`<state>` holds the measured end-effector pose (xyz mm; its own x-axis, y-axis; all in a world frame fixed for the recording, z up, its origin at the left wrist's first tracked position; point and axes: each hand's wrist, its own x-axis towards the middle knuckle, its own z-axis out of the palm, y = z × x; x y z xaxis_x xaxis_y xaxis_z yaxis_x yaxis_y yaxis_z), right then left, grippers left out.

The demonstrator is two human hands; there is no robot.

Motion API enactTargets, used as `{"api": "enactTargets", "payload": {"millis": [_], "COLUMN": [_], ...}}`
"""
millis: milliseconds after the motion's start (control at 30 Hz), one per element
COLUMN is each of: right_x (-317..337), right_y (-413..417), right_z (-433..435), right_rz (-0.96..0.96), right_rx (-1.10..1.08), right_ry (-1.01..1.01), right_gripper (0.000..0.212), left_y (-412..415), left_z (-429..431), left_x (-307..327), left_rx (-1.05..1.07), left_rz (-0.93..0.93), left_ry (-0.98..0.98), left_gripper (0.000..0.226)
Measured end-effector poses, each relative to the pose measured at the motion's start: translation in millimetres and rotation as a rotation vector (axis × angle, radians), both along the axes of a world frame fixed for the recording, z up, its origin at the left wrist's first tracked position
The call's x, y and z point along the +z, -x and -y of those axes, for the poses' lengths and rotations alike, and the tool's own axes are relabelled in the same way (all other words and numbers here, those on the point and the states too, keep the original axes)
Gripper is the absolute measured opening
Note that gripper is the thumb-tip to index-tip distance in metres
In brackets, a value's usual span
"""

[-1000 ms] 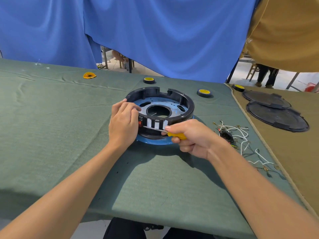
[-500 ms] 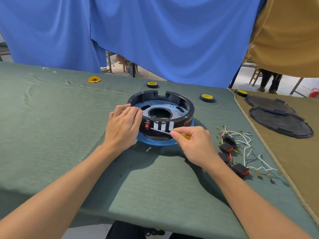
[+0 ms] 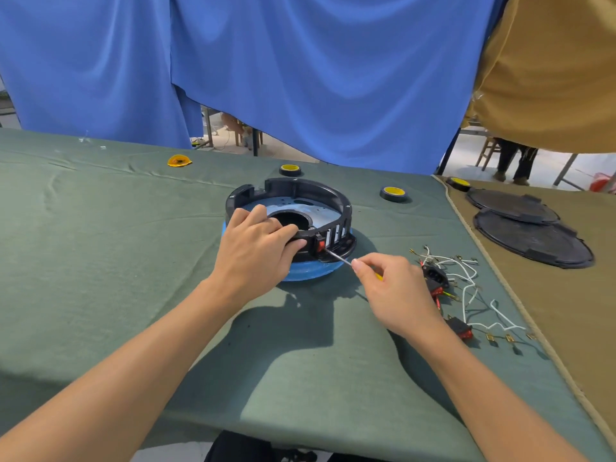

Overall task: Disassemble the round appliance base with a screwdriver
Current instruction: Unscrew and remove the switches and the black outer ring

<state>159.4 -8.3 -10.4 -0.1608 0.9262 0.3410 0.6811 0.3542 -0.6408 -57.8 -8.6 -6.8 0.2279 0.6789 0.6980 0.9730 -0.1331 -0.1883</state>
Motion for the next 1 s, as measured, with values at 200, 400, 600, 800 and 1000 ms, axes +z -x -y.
{"api": "enactTargets", "payload": {"millis": [200,400,600,800,1000], "right_x": [-9.7,-11.7,-18.0,-17.0,-11.3], "right_y": [-3.3,-10.7,-15.2,-12.7,-10.6], "right_z": [8.3,12.3,23.9,29.4,21.9], "right_rz": [-0.066,-0.115,-0.17,-0.128,-0.112], "right_rx": [-0.064,-0.133,-0.216,-0.189,-0.206], "right_ry": [0.045,0.09,0.038,0.005,0.009], "right_gripper": [0.016,0.008,0.012,0.021,0.027], "left_y": [-27.5,-55.4,-53.6,-66.0,-79.9], "left_z": [-1.7,-11.6,-31.4,-37.8,-47.2], "left_x": [9.4,20.8,41.8,36.2,34.9], "left_rx": [-0.003,0.004,-0.237,-0.29,-0.23], "left_rz": [-0.056,-0.126,-0.153,0.163,0.338], "left_ry": [0.002,0.125,0.351,0.442,0.502], "left_gripper": [0.039,0.053,0.048,0.048,0.045]}}
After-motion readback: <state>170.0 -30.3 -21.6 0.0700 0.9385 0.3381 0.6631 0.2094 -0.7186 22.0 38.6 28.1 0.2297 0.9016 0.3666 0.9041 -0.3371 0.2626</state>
